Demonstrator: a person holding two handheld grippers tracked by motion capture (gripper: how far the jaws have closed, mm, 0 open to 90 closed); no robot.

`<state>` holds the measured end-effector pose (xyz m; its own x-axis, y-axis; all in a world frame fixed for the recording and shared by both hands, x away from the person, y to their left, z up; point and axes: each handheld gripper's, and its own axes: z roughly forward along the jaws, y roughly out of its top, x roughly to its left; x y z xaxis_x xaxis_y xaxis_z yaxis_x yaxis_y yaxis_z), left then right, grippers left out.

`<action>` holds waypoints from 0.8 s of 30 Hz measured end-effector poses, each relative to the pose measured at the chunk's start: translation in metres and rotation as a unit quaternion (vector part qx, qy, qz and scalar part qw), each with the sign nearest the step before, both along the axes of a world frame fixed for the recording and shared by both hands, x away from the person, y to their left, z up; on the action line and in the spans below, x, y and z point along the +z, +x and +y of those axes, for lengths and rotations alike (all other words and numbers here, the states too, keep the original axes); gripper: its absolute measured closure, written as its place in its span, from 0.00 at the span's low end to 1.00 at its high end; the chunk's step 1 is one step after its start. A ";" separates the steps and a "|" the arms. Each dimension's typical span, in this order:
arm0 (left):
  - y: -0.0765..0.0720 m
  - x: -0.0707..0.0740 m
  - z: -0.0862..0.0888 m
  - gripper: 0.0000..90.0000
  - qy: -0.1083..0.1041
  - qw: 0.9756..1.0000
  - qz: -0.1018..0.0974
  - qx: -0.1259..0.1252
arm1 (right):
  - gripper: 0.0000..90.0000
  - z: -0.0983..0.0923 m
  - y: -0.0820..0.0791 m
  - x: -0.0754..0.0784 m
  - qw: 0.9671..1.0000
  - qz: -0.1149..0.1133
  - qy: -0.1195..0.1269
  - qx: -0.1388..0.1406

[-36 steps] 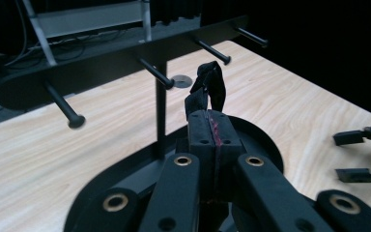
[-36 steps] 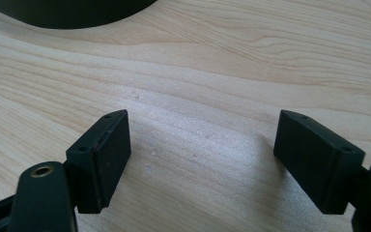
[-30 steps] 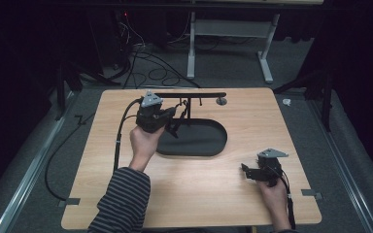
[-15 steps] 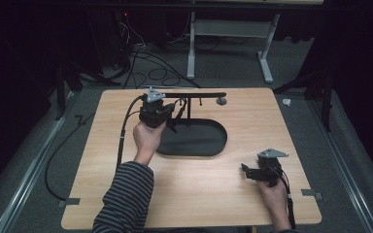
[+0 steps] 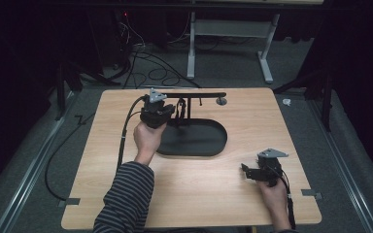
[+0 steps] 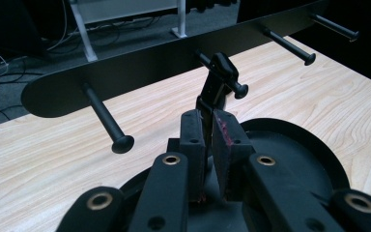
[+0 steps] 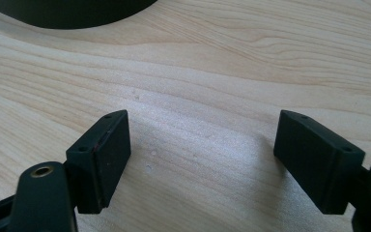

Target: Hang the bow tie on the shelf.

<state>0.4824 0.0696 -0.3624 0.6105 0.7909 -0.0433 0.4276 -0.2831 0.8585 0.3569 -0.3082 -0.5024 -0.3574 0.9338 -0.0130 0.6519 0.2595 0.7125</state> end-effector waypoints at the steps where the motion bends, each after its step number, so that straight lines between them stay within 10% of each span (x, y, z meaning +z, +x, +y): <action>1: 0.000 0.000 0.000 0.92 0.000 1.000 0.000 0.000 | 0.24 0.000 0.000 0.000 1.000 0.000 0.000 0.000; 24: -0.024 0.007 0.019 0.79 -0.011 1.000 -0.001 -0.021 | 0.24 0.000 0.000 0.000 1.000 0.000 0.000 0.000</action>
